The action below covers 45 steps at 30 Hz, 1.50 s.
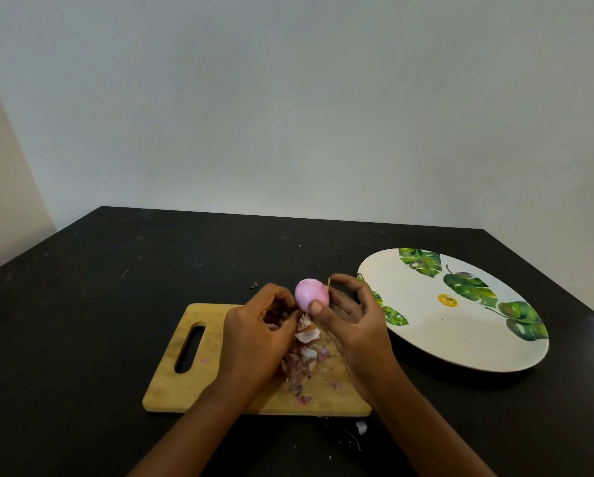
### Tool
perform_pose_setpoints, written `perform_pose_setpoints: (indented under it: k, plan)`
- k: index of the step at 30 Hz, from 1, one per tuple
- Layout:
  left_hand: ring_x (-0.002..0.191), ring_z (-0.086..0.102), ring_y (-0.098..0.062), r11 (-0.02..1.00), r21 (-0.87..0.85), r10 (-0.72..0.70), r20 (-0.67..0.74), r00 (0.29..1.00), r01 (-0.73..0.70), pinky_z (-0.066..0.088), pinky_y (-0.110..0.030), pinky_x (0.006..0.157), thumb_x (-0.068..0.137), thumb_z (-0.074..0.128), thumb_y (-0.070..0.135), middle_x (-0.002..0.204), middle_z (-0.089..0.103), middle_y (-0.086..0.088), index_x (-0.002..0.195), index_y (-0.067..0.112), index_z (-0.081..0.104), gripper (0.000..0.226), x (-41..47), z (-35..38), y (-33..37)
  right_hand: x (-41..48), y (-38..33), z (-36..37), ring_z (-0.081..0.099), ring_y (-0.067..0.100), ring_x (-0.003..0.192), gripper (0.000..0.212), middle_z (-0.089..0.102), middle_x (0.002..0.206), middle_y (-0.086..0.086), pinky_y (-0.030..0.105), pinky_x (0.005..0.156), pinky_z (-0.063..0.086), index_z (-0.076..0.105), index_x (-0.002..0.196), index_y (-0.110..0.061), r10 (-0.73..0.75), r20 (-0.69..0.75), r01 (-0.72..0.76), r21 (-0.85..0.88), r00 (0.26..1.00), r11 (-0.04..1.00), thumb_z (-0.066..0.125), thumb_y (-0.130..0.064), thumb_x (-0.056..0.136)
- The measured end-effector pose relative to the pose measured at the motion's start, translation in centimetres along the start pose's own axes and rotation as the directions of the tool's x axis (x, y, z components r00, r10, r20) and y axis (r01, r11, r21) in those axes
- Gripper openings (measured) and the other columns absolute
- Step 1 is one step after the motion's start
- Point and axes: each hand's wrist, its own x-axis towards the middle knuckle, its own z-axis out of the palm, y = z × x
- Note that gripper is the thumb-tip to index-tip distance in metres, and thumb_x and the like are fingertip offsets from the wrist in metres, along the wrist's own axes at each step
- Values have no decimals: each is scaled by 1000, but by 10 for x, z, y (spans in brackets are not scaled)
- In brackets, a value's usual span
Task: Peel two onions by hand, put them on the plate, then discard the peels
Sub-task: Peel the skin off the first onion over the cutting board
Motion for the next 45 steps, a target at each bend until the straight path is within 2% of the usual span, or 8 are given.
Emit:
perform_pose_setpoints:
  k: [4,9,12,17,23,26,33,45]
  plan:
    - [74,61,2,999,9,-30,-42,999,31,47,-8,60,74,74,13,67,60,18,76,35,53,31,-1,1,1,-3,6,3,64,3,105,55,65,114,-7,15,81,52,50,114,-23,-184,81,193,-118,980,974,76,6,74]
    - [72,60,2,995,71,-65,-51,997,69,47,-9,62,75,74,16,69,59,17,77,34,52,28,-1,4,-5,-6,10,7,62,4,109,57,63,118,-4,19,85,53,51,112,-26,-232,98,246,-166,968,955,75,8,74]
    - [75,60,3,989,146,-30,-33,999,34,47,-8,65,83,64,29,84,64,17,97,26,64,15,-1,4,-9,-3,9,3,62,3,111,60,63,117,-6,16,84,52,50,114,-24,-253,89,263,-141,963,954,74,12,73]
    - [78,62,-5,988,144,-38,-84,996,50,49,-19,70,83,67,19,89,68,5,122,25,54,42,1,3,-8,2,7,-6,62,2,109,60,62,119,-2,15,81,51,51,116,-22,-186,114,196,-85,976,977,72,14,74]
    - [79,61,-7,999,-44,-30,-87,996,26,51,-17,63,84,58,27,85,60,12,110,29,53,26,3,0,0,6,10,-10,65,8,107,57,66,114,-4,19,80,53,55,115,-23,-108,148,117,-52,983,992,77,-9,65]
    - [90,61,3,994,-109,8,-40,999,-12,48,-7,68,83,62,26,94,65,15,104,24,64,20,2,1,1,7,11,-13,65,8,107,52,66,115,-3,20,79,54,55,115,-24,-100,186,117,-80,977,990,76,3,75]
    - [89,63,-2,969,112,221,9,975,-220,49,-7,75,82,57,37,91,72,0,101,10,70,36,3,-5,-7,8,11,-14,65,14,109,46,68,115,2,20,84,53,62,114,-16,-162,241,194,-118,957,974,70,12,78]
    - [80,57,5,943,173,278,55,959,-283,43,1,77,81,57,28,84,73,-3,94,7,72,30,3,-6,-6,8,13,-14,64,9,111,47,69,114,-14,18,84,52,62,115,-21,-197,305,242,-117,932,963,71,6,77]
